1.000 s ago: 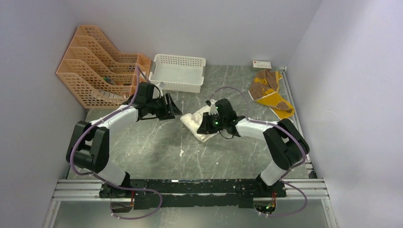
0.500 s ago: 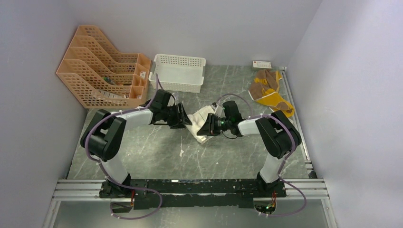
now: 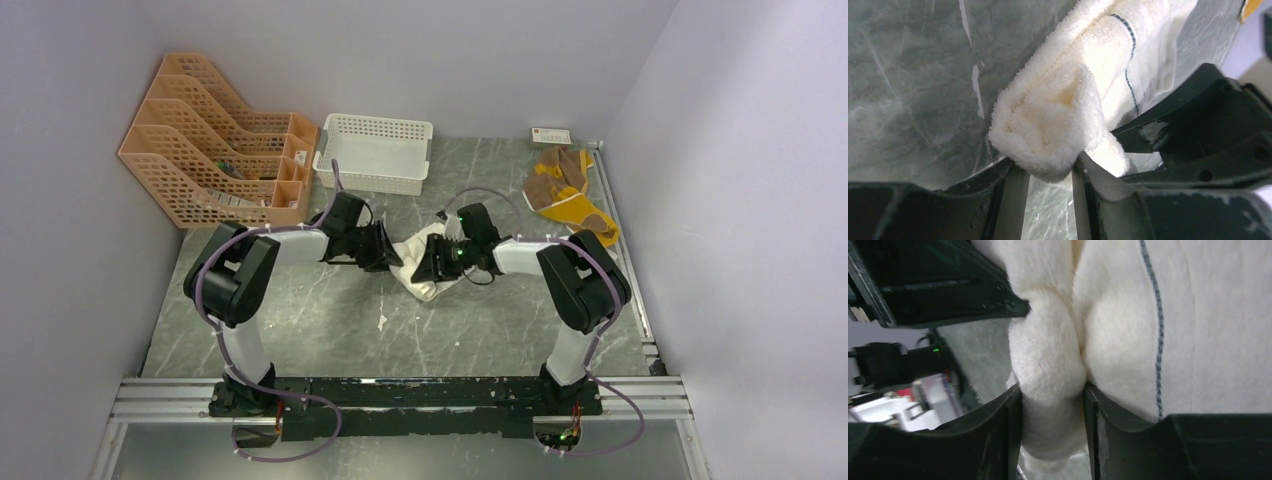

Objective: Roll the towels
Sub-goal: Roll the towel at the center of the board.

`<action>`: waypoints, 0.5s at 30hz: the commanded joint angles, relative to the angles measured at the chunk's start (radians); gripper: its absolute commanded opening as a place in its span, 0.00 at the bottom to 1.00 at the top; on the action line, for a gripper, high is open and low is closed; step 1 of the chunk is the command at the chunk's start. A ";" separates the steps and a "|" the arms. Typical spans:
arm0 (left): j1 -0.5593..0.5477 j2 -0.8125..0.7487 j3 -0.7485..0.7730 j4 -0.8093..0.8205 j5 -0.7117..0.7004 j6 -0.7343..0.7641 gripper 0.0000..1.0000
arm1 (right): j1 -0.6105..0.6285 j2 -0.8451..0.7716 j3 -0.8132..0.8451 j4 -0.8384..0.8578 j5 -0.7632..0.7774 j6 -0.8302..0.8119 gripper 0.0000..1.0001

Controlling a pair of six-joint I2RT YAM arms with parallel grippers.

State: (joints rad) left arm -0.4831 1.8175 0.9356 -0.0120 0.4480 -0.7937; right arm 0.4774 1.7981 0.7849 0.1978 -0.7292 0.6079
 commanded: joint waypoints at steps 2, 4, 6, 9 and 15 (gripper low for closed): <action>-0.019 0.051 0.057 -0.046 -0.073 0.034 0.44 | 0.073 -0.055 0.201 -0.444 0.413 -0.356 0.48; -0.023 0.059 0.071 -0.066 -0.082 0.046 0.43 | 0.102 -0.064 0.270 -0.535 0.545 -0.434 0.49; -0.024 0.065 0.081 -0.082 -0.082 0.056 0.42 | 0.145 -0.084 0.298 -0.582 0.672 -0.497 0.51; -0.024 0.071 0.090 -0.098 -0.084 0.066 0.42 | 0.202 -0.136 0.301 -0.595 0.799 -0.557 0.52; -0.025 0.079 0.099 -0.117 -0.084 0.079 0.42 | 0.319 -0.187 0.302 -0.582 0.892 -0.615 0.57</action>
State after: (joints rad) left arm -0.4995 1.8610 1.0115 -0.0849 0.4217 -0.7532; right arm 0.7357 1.6424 1.0760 -0.3408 0.0116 0.0834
